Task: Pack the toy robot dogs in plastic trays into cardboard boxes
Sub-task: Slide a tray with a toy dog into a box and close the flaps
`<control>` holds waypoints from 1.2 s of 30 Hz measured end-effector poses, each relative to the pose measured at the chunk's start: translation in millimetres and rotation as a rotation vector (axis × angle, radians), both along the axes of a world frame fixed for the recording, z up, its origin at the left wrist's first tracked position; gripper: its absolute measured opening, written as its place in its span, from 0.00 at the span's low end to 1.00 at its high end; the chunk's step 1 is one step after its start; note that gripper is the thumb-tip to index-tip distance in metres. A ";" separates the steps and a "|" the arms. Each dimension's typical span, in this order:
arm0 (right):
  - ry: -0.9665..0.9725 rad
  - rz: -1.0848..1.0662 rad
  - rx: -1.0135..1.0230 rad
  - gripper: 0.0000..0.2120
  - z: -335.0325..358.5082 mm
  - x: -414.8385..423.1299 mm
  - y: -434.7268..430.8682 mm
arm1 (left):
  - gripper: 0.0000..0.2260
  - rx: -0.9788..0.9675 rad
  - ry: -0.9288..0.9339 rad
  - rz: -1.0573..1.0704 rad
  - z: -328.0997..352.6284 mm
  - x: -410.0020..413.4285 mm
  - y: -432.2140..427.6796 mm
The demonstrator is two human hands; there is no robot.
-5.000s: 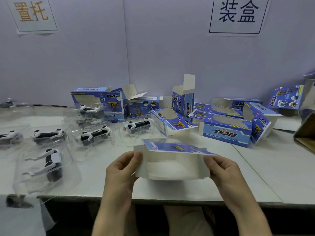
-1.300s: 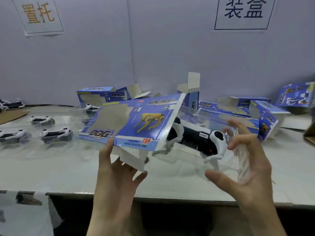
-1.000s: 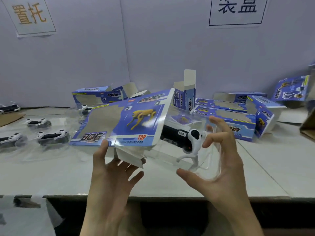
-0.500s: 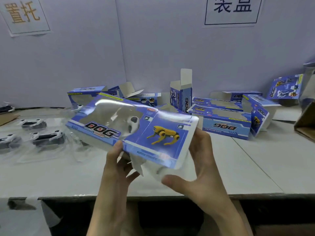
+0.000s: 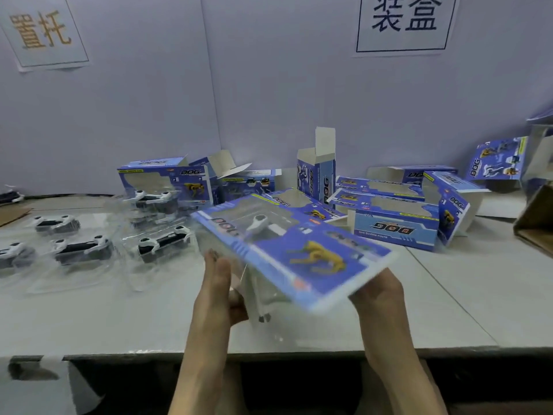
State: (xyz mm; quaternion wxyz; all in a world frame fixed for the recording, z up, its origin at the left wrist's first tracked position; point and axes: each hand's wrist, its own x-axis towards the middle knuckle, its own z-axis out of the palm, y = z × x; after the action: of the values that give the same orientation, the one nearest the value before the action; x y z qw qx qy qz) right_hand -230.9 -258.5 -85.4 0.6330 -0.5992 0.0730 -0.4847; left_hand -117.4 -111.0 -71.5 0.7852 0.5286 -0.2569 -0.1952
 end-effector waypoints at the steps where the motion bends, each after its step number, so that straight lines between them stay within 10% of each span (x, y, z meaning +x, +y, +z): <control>1: -0.040 -0.002 -0.001 0.18 2.6 -3.1 1.5 | 0.24 0.027 -0.051 0.002 3.4 -4.7 -0.1; 6: -0.280 0.197 -0.059 0.31 18.6 -22.0 1.1 | 0.26 0.101 -0.198 -0.195 10.9 -12.1 15.6; 10: -0.090 0.069 -0.288 0.30 10.2 -20.1 -1.9 | 0.19 0.232 -0.305 -0.317 9.0 -19.7 11.6; 15: -0.002 -0.018 -0.138 0.29 -13.3 -19.2 -20.1 | 0.34 0.420 -0.352 -0.276 -2.4 -21.7 -2.3; 24: -0.088 -0.085 -0.317 0.29 -3.4 -26.6 -18.3 | 0.14 0.278 -0.482 0.123 -10.8 -24.8 -13.2; 36: 0.004 -0.227 -0.375 0.38 -5.0 -27.3 -20.8 | 0.37 0.088 -0.570 0.181 -1.1 -30.8 -16.2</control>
State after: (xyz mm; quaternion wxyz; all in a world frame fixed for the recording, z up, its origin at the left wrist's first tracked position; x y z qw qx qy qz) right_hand -258.2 -279.4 -90.4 0.4519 -0.6954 0.0500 -0.5566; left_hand -148.1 -127.3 -72.7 0.6719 0.6164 -0.4101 0.0208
